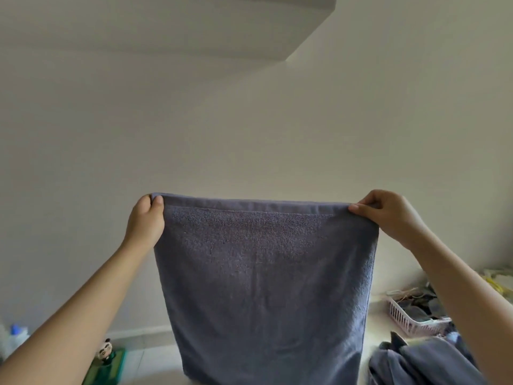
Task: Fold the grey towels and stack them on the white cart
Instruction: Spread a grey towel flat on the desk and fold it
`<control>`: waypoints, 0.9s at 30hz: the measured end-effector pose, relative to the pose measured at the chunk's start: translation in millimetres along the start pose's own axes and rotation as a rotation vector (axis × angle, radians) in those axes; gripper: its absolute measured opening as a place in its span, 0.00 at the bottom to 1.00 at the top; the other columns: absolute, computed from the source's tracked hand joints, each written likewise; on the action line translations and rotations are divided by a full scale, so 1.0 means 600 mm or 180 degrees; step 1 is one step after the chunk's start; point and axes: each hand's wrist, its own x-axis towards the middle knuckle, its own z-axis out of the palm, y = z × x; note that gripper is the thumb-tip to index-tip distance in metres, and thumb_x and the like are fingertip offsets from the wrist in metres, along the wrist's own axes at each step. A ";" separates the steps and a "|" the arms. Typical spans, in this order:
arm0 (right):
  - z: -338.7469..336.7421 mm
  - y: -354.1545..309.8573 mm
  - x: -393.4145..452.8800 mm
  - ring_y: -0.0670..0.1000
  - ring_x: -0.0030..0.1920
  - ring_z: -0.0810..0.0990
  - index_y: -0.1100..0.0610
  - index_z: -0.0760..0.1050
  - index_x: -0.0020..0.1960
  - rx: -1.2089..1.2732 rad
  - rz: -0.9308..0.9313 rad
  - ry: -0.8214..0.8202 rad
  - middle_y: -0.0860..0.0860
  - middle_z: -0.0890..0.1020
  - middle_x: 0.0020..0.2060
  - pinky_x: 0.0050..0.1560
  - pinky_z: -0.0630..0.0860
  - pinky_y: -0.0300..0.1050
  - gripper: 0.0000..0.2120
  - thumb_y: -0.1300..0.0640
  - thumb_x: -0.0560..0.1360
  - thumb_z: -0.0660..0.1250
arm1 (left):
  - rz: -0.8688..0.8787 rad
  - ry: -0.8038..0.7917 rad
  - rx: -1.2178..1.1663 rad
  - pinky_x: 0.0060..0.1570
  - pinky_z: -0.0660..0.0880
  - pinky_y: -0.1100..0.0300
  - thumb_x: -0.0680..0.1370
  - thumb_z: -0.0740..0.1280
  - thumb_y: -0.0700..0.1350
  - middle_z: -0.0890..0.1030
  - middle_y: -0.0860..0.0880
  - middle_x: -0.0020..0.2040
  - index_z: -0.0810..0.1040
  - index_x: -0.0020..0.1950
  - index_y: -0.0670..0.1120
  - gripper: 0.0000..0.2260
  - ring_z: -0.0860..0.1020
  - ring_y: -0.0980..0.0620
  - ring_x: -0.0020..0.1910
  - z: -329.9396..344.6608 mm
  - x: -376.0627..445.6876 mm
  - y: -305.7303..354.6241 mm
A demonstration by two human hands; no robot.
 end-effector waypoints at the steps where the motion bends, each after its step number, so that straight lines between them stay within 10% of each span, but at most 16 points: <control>1: 0.014 0.001 0.005 0.47 0.33 0.75 0.58 0.77 0.36 -0.0172 0.0006 0.0047 0.50 0.80 0.32 0.31 0.67 0.39 0.11 0.51 0.69 0.74 | -0.0069 -0.0055 0.0114 0.48 0.67 0.52 0.82 0.54 0.45 0.77 0.37 0.51 0.73 0.53 0.36 0.15 0.75 0.40 0.52 0.004 0.009 -0.006; 8: 0.113 0.033 0.076 0.50 0.28 0.72 0.57 0.68 0.35 -0.0414 0.0025 0.0359 0.50 0.75 0.27 0.28 0.63 0.42 0.17 0.50 0.71 0.72 | -0.0613 -0.0494 0.0273 0.57 0.70 0.51 0.82 0.58 0.45 0.77 0.38 0.56 0.76 0.58 0.36 0.15 0.75 0.40 0.57 0.035 0.098 -0.045; 13: 0.117 -0.004 0.132 0.47 0.34 0.72 0.57 0.70 0.45 0.0086 -0.0151 0.0803 0.49 0.76 0.33 0.31 0.65 0.38 0.13 0.51 0.72 0.72 | -0.0736 -0.0375 -0.0477 0.31 0.59 0.59 0.82 0.59 0.45 0.67 0.44 0.34 0.74 0.53 0.41 0.08 0.64 0.49 0.31 0.026 0.164 0.001; 19: 0.067 -0.053 0.096 0.49 0.40 0.76 0.55 0.80 0.46 0.0135 -0.0442 0.1029 0.49 0.80 0.37 0.37 0.68 0.35 0.06 0.53 0.73 0.70 | 0.0167 0.0048 -0.0960 0.42 0.66 0.61 0.81 0.60 0.44 0.73 0.47 0.48 0.77 0.50 0.45 0.07 0.68 0.53 0.47 -0.039 0.122 0.054; 27: 0.063 0.000 -0.137 0.46 0.32 0.69 0.54 0.72 0.37 0.0359 -0.0022 -0.0091 0.48 0.73 0.29 0.34 0.64 0.42 0.13 0.56 0.80 0.59 | -0.0155 -0.0285 -0.0549 0.46 0.67 0.51 0.76 0.61 0.56 0.75 0.48 0.40 0.74 0.41 0.47 0.13 0.71 0.50 0.43 -0.117 -0.117 -0.095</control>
